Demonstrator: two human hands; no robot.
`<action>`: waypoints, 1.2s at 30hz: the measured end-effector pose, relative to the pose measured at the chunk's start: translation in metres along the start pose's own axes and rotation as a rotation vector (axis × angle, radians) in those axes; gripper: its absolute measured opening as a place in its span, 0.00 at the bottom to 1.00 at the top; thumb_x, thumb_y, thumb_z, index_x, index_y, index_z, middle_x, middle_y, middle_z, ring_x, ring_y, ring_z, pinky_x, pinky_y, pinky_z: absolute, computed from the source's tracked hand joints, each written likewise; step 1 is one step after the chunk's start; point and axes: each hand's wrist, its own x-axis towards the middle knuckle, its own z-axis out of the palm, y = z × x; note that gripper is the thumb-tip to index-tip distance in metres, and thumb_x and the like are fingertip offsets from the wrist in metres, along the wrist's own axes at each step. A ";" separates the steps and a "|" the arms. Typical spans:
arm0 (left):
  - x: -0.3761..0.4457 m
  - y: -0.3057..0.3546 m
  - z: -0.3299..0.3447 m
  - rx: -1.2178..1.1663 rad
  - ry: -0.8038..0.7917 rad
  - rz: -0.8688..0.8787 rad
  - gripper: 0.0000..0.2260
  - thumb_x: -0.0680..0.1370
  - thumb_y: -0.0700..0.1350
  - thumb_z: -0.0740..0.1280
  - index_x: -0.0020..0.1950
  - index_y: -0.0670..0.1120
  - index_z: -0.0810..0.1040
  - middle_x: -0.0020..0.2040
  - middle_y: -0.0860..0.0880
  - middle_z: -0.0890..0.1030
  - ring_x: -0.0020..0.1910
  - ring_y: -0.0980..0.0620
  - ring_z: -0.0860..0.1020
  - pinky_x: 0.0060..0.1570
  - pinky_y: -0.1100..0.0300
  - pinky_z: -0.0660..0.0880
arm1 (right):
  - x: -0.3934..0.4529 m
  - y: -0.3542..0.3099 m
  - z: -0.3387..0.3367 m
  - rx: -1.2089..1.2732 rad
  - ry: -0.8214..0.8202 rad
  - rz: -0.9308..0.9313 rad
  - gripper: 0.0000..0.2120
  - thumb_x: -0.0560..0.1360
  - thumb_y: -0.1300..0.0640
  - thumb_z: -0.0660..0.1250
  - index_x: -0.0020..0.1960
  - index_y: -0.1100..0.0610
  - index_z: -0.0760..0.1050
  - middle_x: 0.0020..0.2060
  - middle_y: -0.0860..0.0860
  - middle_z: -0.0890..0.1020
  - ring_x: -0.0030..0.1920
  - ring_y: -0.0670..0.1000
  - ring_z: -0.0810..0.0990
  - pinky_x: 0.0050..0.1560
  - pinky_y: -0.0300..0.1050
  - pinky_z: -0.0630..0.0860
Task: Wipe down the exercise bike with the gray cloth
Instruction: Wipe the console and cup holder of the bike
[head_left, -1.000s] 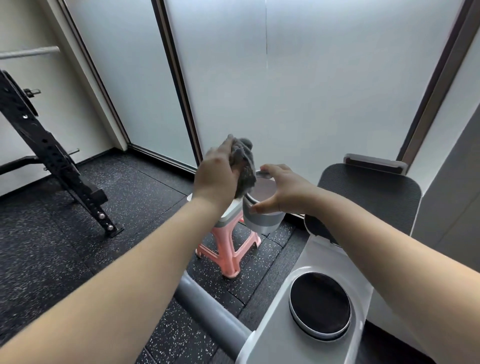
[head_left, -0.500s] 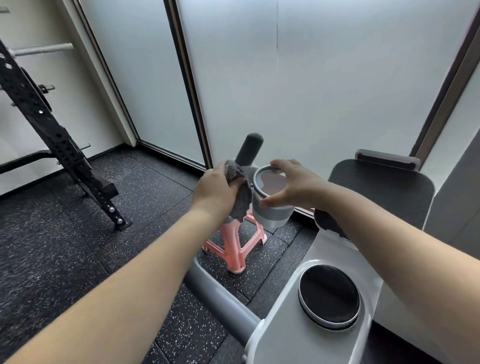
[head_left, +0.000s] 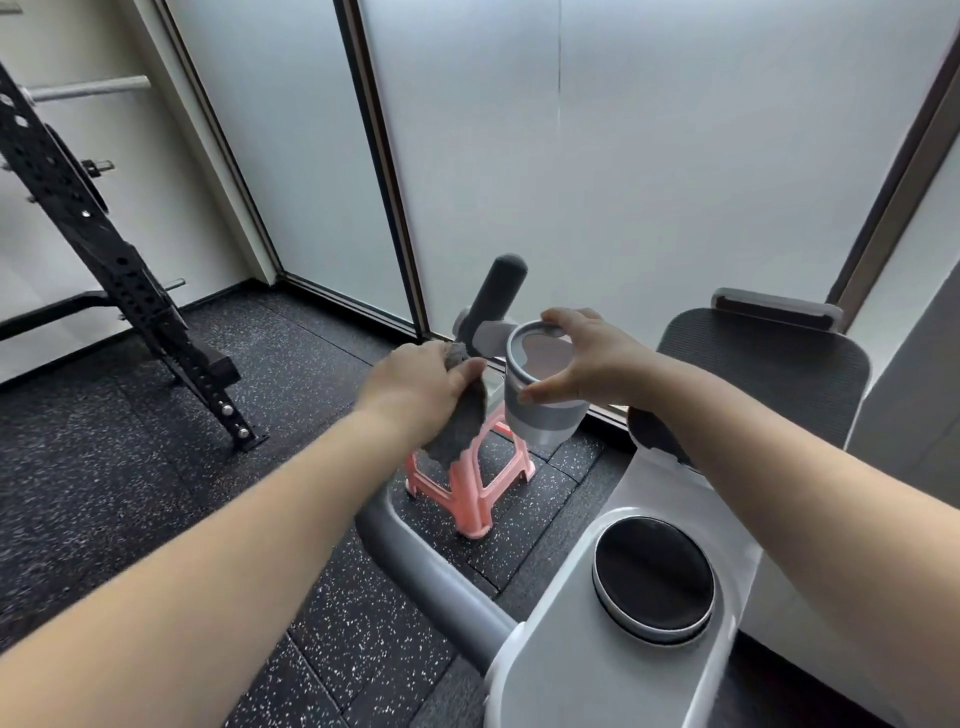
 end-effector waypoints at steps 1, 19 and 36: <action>-0.003 0.002 0.006 0.033 0.058 -0.011 0.16 0.78 0.59 0.59 0.57 0.50 0.75 0.51 0.44 0.79 0.50 0.42 0.77 0.44 0.55 0.69 | 0.000 0.000 0.000 -0.001 -0.001 0.000 0.48 0.61 0.43 0.77 0.74 0.53 0.59 0.69 0.50 0.66 0.68 0.51 0.67 0.63 0.39 0.62; -0.139 -0.051 0.021 -0.136 0.068 0.256 0.21 0.76 0.39 0.61 0.68 0.53 0.72 0.71 0.55 0.68 0.73 0.58 0.57 0.66 0.74 0.44 | -0.004 -0.004 0.001 -0.014 0.010 0.039 0.46 0.63 0.44 0.76 0.75 0.51 0.59 0.71 0.51 0.64 0.70 0.53 0.65 0.63 0.42 0.62; -0.178 -0.044 0.022 -0.267 -0.069 0.579 0.22 0.73 0.42 0.58 0.67 0.50 0.73 0.65 0.52 0.76 0.66 0.55 0.69 0.71 0.62 0.57 | -0.006 -0.007 0.002 -0.049 0.014 0.075 0.46 0.63 0.43 0.76 0.75 0.50 0.59 0.73 0.51 0.63 0.72 0.52 0.62 0.69 0.46 0.60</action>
